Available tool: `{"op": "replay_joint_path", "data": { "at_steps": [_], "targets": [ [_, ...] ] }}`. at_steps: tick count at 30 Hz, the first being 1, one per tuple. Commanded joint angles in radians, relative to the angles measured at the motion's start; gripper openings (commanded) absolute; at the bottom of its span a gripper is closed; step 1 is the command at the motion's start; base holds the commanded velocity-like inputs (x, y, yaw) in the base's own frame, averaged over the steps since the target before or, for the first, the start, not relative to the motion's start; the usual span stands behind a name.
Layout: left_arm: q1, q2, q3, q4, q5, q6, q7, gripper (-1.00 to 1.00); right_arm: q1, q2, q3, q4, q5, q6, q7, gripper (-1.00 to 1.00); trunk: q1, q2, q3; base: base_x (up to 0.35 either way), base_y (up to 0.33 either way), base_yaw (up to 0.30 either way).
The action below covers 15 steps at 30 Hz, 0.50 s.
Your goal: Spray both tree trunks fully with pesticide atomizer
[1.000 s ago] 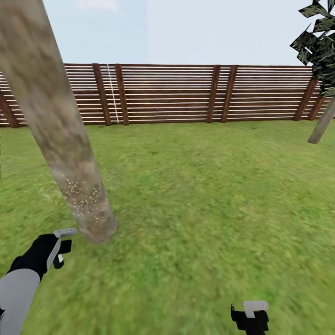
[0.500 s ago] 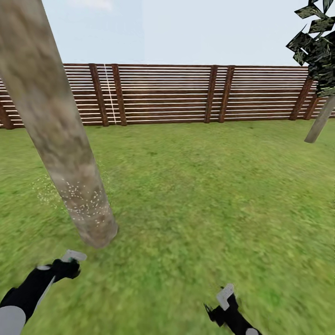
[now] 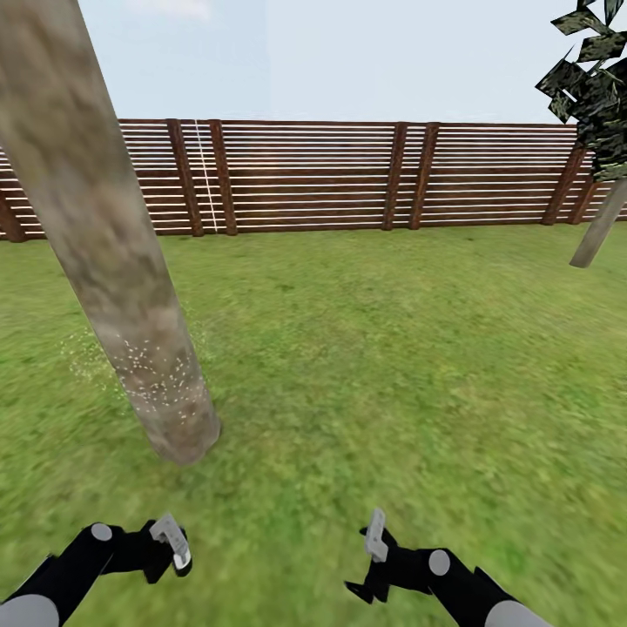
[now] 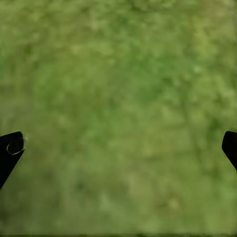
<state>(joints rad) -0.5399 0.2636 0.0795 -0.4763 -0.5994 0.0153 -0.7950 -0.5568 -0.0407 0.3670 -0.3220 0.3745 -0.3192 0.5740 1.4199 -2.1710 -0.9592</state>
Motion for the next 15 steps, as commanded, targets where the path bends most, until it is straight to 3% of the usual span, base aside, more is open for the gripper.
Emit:
{"op": "replay_joint_path", "data": {
  "at_steps": [1, 9, 10, 12, 14, 15],
  "targets": [
    [0.0, -0.006, 0.004, 0.006, 0.001, -0.006, 0.006, -1.0, 0.0, 0.001, 0.001, 0.0, 0.001, 0.0, 0.001, 1.0, 0.0, 0.0, 0.0, 0.0, 0.0, 0.0],
    [-0.017, -0.052, -0.039, 0.031, -0.006, -0.051, 0.039, -1.0, -0.006, 0.011, 0.008, -0.045, -0.001, 0.004, 0.041, 1.0, 0.0, 0.0, 0.0, 0.0, 0.0, 0.0],
    [-0.018, -0.131, -0.141, 0.031, -0.006, -0.126, 0.039, -1.0, -0.006, 0.012, 0.009, -0.205, -0.001, 0.005, 0.208, 1.0, 0.0, 0.0, 0.0, 0.0, 0.0, 0.0],
    [-0.021, -0.157, -0.181, 0.03, -0.008, -0.122, 0.038, -1.0, -0.006, 0.018, 0.009, -0.253, -0.001, 0.007, 0.282, 1.0, 0.0, 0.0, 0.0, 0.0, 0.0, 0.0],
    [-0.021, -0.164, -0.193, 0.028, -0.008, -0.121, 0.037, -1.0, -0.006, 0.02, 0.009, -0.274, -0.002, 0.008, 0.303, 1.0, 0.0, 0.0, 0.0, 0.0, 0.0, 0.0],
    [-0.021, -0.166, -0.209, 0.026, -0.008, -0.121, 0.037, -1.0, -0.006, 0.02, 0.009, -0.279, -0.002, 0.008, 0.307, -1.0, 0.0, 0.0, 0.0, 0.0, 0.0, 0.0]
  ]
}}
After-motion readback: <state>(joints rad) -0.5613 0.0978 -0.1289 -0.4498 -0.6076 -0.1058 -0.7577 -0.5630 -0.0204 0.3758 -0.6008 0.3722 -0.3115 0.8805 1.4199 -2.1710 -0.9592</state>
